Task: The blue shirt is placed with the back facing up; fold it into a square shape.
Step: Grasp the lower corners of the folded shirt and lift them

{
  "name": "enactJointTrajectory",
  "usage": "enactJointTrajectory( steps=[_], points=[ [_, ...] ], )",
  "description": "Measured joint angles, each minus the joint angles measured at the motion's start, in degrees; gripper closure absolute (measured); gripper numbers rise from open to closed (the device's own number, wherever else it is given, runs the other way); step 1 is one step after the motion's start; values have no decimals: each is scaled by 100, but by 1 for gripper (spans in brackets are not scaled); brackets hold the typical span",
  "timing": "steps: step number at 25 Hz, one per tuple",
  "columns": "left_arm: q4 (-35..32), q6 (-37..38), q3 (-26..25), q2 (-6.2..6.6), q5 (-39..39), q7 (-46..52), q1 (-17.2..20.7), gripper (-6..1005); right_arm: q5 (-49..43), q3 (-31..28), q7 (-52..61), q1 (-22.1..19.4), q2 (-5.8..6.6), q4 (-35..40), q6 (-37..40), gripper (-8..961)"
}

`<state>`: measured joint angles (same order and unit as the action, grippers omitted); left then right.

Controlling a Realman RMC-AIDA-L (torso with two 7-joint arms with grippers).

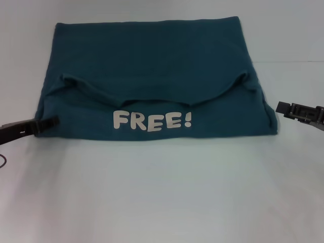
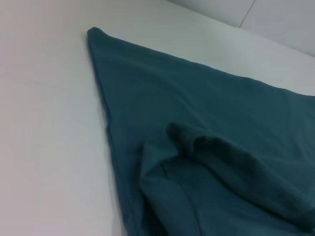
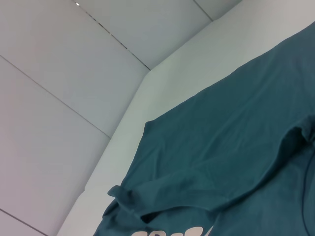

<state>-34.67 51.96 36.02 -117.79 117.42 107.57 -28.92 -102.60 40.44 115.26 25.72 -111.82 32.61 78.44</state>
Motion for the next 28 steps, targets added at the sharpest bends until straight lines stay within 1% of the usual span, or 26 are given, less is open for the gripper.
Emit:
enactJointTrajectory(
  steps=[10,14,20,28],
  points=[
    [74,29,24,-24,6,19,34,512,1,-30,11,-37,-6,0,0,370],
    [30,43,77,-63,6,19,44,523,3,-34,13,-45,-6,0,1,369],
    [23,62,79,-67,5,21,40,541,3,-36,15,-57,-5,0,-2,369],
    [-253,323,37,-64,-28,163,87,834,-163,-28,65,-27,40,0,-13,369]
  ],
)
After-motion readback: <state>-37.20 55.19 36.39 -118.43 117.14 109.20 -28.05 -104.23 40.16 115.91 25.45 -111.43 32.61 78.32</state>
